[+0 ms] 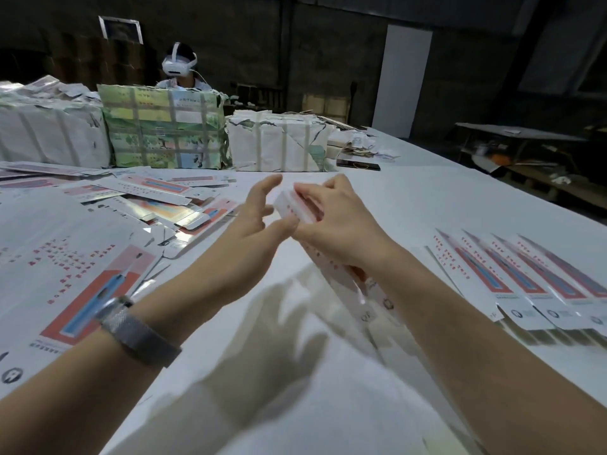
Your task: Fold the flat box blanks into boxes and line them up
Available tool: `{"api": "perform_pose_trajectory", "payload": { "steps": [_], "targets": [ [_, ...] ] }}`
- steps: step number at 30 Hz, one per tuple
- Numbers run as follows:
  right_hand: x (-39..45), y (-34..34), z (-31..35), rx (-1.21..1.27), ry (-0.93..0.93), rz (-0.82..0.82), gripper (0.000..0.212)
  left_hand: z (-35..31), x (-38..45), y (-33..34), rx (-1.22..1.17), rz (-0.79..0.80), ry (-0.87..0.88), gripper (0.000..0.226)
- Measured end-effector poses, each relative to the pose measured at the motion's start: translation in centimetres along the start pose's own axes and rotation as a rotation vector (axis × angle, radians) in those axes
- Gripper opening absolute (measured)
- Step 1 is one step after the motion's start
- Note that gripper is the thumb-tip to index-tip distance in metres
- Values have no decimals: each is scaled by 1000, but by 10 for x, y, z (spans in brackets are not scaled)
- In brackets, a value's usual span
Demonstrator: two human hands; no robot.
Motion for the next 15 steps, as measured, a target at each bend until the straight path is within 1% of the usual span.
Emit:
{"api": "perform_pose_trajectory", "payload": {
  "steps": [2,5,6,8,10,15],
  "targets": [
    [4,7,-33,-117,129,73,57,7,0,-6,119,-4,-40,37],
    [5,3,-89,-337,319,119,44,17,5,-24,124,-50,-89,22],
    [5,-3,-105,-389,367,116,40,18,6,-29,123,-70,-90,21],
    [4,-17,-128,-497,430,99,32,21,9,-39,136,-91,-89,25],
    [5,-34,-143,-601,471,74,21,32,16,-48,213,-101,-94,28],
    [-5,-70,-175,-614,577,38,18,86,41,-73,456,-29,-84,24]
  ]
}}
Point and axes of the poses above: each hand's wrist, its own x-axis towards the middle knuckle, its own y-axis out of the palm, z = x × y, the point moved 7 cm from there along x, towards the middle knuckle, and after that the axes turned 6 degrees about x, right-handed, at the moved point
